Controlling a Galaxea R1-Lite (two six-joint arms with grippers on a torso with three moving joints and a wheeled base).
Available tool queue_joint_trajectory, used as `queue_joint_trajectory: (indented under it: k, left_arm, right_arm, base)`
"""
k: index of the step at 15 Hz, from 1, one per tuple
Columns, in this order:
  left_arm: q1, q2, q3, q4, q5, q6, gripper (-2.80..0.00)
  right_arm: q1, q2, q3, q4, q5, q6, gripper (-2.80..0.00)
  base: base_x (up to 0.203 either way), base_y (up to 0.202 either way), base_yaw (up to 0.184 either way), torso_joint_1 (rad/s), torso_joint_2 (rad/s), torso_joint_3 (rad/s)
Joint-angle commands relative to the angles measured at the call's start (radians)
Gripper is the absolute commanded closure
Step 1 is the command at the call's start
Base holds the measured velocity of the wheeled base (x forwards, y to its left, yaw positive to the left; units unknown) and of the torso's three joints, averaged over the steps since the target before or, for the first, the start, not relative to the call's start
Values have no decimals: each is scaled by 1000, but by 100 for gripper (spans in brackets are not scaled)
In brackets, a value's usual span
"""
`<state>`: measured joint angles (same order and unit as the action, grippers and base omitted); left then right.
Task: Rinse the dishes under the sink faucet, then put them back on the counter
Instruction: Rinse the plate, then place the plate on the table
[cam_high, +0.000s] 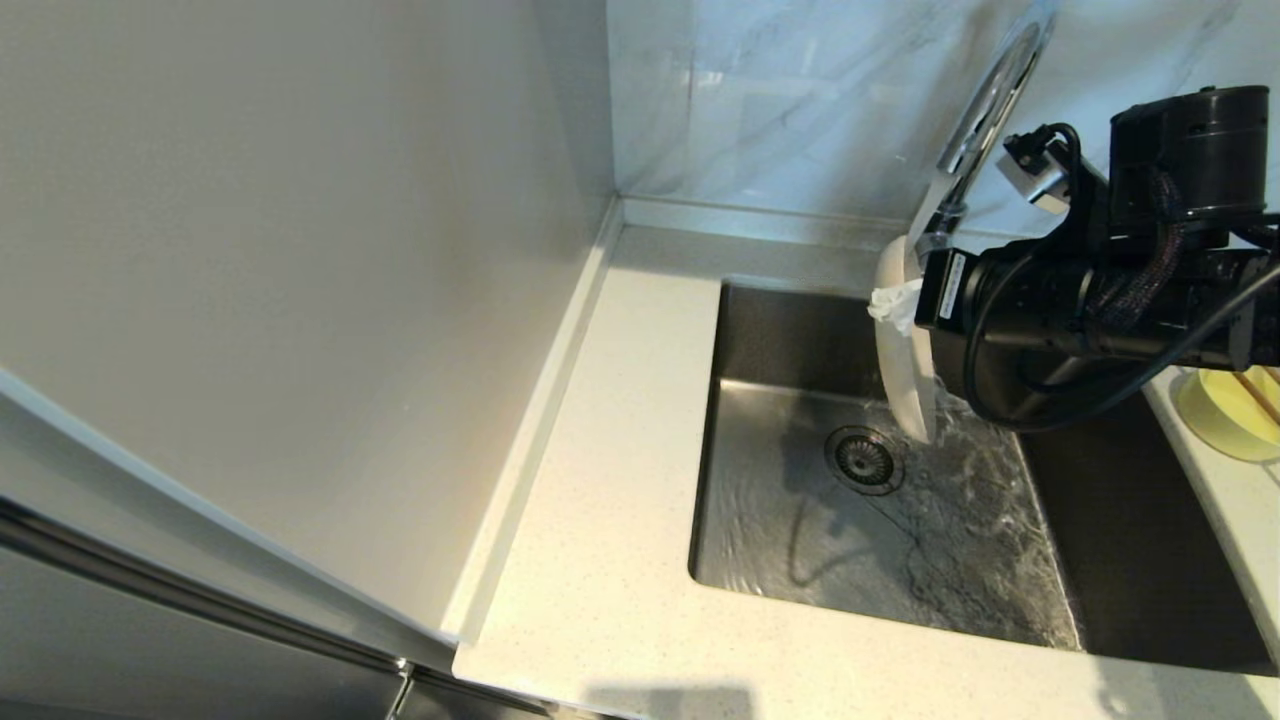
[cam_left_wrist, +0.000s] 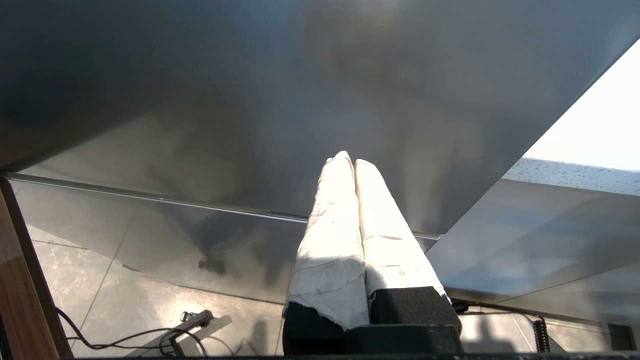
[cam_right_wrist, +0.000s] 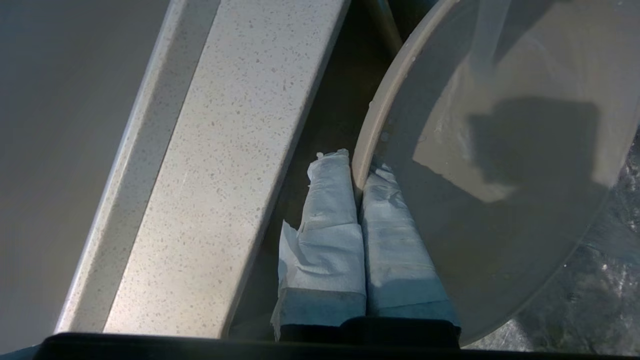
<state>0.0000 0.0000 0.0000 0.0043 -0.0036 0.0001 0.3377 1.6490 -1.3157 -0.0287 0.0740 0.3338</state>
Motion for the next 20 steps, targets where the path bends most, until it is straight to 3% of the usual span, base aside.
queue_joint_trajectory:
  k: [1,11,14,17,20]
  left_arm:
    - [0,0,0,0,0,0,0]
    - [0,0,0,0,0,0,0]
    - [0,0,0,0,-1,0,0]
    - [0,0,0,0,1,0,0]
    - [0,0,0,0,1,0,0]
  right_arm:
    - [0,16,-5,0,0,2,0]
    - [-3,-132,63,33,-22,4,0]
    - [-7,-213,164,22,-105,34,0]
    - [-25,-321,221,-62,-127,284,0]
    - [-136,-402,225,-73,64,528,0]
  base:
    - [0,0,0,0,0,0]
    - [0,0,0,0,0,0]
    - [0,0,0,0,0,0]
    - [0,0,0,0,0,0]
    - [0,0,0,0,0,0]
